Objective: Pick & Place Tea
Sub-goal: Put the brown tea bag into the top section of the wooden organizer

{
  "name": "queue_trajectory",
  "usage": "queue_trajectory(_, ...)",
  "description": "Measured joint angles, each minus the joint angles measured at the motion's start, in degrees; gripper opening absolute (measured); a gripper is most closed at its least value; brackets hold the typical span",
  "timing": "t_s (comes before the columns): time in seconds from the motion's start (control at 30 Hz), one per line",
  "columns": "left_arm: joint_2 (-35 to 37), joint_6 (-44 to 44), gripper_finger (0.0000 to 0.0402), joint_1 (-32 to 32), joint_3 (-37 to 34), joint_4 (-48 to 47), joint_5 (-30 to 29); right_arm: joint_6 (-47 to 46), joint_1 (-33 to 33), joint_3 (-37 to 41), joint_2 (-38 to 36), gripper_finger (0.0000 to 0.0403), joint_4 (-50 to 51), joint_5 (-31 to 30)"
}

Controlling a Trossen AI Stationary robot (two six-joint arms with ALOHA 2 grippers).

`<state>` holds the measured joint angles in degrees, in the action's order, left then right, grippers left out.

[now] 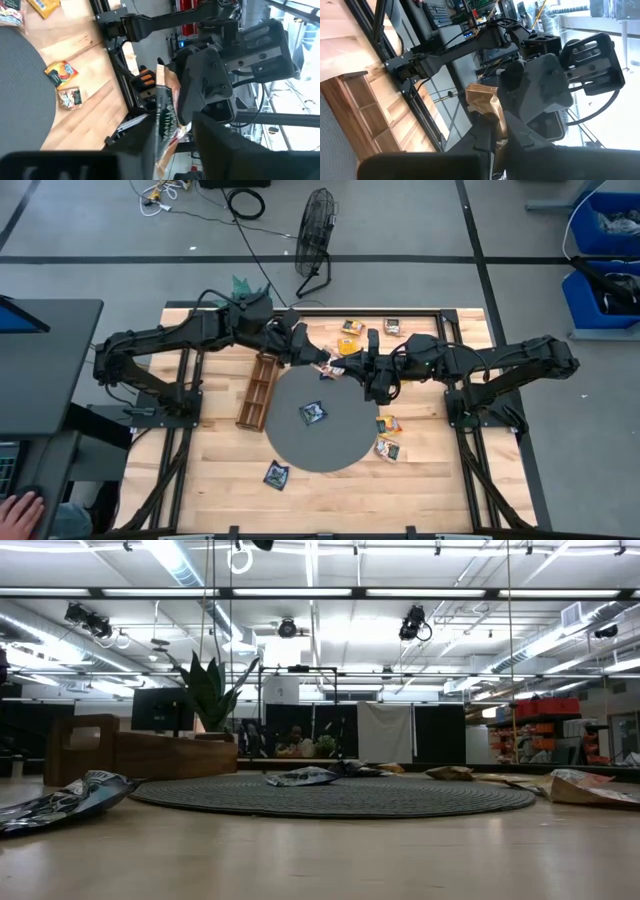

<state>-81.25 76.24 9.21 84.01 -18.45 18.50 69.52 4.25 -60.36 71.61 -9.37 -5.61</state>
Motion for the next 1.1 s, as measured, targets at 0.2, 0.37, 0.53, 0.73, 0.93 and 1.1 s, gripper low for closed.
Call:
queue_trajectory(0.2,0.0,-2.2,0.0023,0.0,0.0,0.1,0.0,0.0,0.0,0.0,0.0,0.0018,0.1,0.1)
queue_trajectory(0.37,0.0,-5.3,0.0007,0.0,0.0,0.1,-0.3,-3.3,0.0,0.0,0.0,0.0034,0.2,0.2)
queue_trajectory(0.53,0.1,-9.4,0.0004,0.0,0.0,-0.7,-0.7,-7.7,0.0,0.0,-0.2,0.0070,0.7,-0.6)
queue_trajectory(0.73,2.2,-14.7,0.0003,0.0,0.0,-5.0,-3.1,-16.5,0.0,0.0,-2.5,0.0137,1.9,-1.1)
queue_trajectory(0.93,5.9,-20.0,0.0003,-0.5,0.1,-18.9,-10.7,-29.3,0.0,0.0,-5.1,0.0189,5.3,-7.5)
queue_trajectory(1.1,7.9,-23.3,0.0003,-2.6,0.0,-35.1,-21.3,-44.0,-0.3,0.0,-6.0,0.0194,8.7,-10.5)
